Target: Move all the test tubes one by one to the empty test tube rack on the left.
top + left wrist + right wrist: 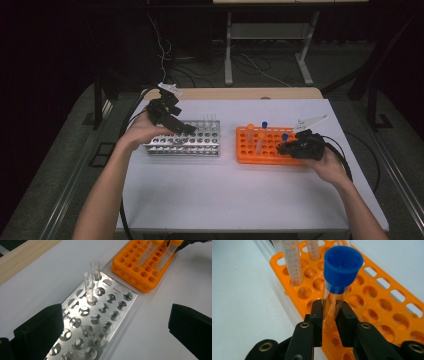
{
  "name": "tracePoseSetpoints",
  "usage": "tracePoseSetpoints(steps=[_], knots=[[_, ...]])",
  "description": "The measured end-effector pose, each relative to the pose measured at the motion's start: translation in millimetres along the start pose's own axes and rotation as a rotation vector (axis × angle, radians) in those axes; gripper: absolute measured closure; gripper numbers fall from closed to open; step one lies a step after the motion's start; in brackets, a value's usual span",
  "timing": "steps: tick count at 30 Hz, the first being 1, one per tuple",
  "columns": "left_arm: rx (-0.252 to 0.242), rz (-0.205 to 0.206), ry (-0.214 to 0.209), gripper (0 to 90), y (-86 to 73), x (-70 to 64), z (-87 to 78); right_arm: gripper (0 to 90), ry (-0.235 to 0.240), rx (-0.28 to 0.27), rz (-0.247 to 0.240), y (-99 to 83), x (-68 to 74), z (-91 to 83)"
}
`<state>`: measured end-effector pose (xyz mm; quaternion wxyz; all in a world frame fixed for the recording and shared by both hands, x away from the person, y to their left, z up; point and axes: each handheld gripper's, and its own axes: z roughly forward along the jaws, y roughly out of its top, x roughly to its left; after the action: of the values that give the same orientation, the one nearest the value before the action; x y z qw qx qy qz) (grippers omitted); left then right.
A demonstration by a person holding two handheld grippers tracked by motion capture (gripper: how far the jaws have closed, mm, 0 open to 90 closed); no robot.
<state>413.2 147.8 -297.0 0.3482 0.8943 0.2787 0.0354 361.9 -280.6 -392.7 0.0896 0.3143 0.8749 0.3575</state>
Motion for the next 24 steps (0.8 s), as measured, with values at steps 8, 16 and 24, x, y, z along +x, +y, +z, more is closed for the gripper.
tracePoseSetpoints(steps=[8, 16, 24], knots=[[0.000, 0.038, -0.006, 0.0, 2.3, -10.8, -2.5, 75.9, 0.001, -0.028, -0.011, 16.0, 4.6, -20.2], [-0.001, 0.077, -0.010, 0.0, 5.5, -23.3, -3.5, 75.9, 0.065, -0.014, -0.059, 36.0, 24.0, -32.6], [0.009, 0.122, -0.030, 0.0, 13.4, -37.7, -0.4, 75.8, 0.109, -0.006, -0.124, 55.1, 47.4, -32.7]])
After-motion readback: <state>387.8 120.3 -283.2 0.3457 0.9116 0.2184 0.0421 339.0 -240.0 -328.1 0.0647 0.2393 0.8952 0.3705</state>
